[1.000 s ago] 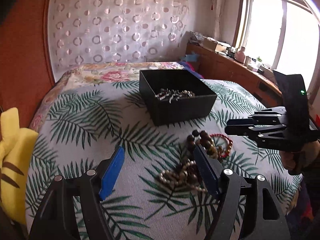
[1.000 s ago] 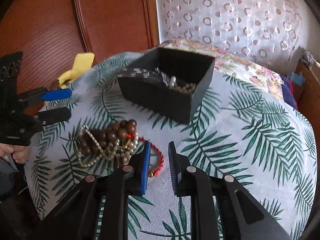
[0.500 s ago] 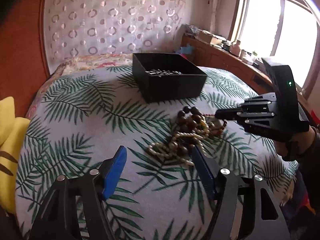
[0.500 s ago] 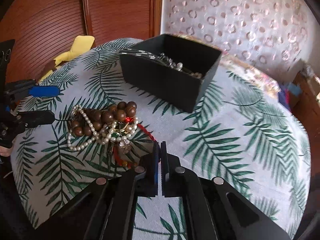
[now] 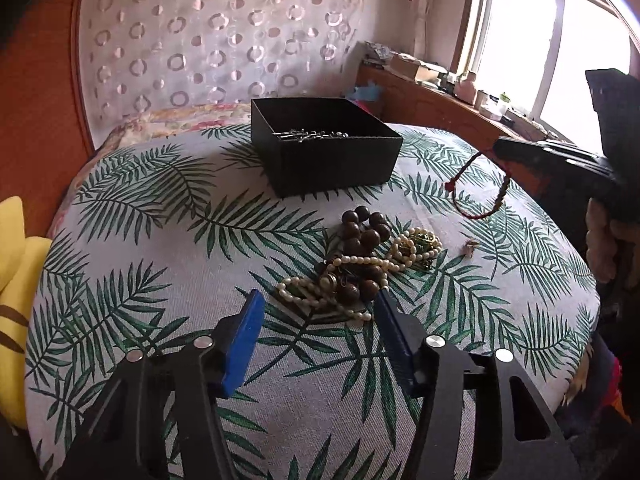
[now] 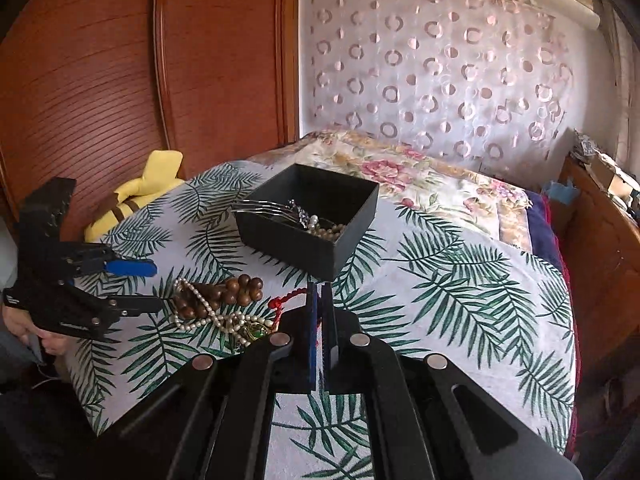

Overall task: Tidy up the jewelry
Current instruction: 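Lift red bead bracelet with right tool while left tool grasps pearl necklace, then carry pearl necklace into black box with left tool while right tool lowers red bracelet in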

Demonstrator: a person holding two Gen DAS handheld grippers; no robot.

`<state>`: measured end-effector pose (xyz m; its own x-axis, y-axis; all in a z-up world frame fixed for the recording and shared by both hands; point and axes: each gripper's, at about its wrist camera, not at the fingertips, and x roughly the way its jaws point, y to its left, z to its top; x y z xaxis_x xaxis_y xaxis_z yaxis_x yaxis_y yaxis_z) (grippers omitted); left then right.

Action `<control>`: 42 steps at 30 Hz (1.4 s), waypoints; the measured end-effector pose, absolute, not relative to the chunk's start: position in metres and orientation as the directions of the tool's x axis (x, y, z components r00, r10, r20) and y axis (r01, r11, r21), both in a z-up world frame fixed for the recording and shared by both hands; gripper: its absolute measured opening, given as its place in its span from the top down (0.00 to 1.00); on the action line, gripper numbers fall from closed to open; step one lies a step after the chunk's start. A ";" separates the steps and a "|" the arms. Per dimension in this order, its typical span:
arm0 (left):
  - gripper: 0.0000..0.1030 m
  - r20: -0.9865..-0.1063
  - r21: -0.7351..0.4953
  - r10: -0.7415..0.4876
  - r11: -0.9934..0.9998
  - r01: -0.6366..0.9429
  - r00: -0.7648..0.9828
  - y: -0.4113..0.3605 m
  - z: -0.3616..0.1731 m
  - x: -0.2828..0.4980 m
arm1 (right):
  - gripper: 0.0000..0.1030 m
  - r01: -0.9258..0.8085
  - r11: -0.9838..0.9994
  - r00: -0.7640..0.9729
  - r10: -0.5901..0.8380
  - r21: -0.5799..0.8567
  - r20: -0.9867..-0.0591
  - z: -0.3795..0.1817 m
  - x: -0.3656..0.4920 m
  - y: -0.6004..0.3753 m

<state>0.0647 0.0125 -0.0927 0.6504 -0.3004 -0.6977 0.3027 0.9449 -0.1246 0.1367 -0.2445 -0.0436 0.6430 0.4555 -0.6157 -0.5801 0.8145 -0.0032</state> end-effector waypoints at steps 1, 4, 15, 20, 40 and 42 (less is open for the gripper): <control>0.54 -0.699 -0.122 -0.299 0.945 0.305 0.649 0.012 -0.092 0.065 | 0.98 -0.577 0.817 0.645 0.453 -0.004 -0.615 -0.042 0.136 -0.247; 0.63 -0.707 -0.118 -0.296 0.945 0.305 0.643 0.012 -0.094 0.066 | 0.98 -0.571 0.821 0.637 0.451 0.010 -0.625 -0.046 0.135 -0.250; 0.82 -0.737 -0.114 -0.260 0.958 0.264 0.624 0.018 -0.100 0.088 | 0.98 -0.554 0.831 0.622 0.454 0.052 -0.639 -0.067 0.129 -0.255; 0.85 -0.757 -0.086 -0.235 0.961 0.263 0.610 0.014 -0.102 0.095 | 0.97 -0.560 0.827 0.619 0.462 0.055 -0.635 -0.066 0.128 -0.253; 0.97 -0.633 -0.077 -0.284 0.949 0.306 0.721 0.017 -0.031 0.071 | 0.97 -0.580 0.813 0.621 0.483 0.053 -0.617 -0.056 0.120 -0.244; 0.97 -0.606 -0.077 -0.296 0.946 0.316 0.738 0.015 -0.017 0.069 | 0.97 -0.581 0.812 0.626 0.485 0.050 -0.611 -0.052 0.120 -0.243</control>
<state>0.0689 0.0149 -0.0166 0.7381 -0.2959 -0.6064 0.3156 0.9457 -0.0774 0.1199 -0.2431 -0.0518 0.6256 0.4853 -0.6108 -0.5810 0.8123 0.0502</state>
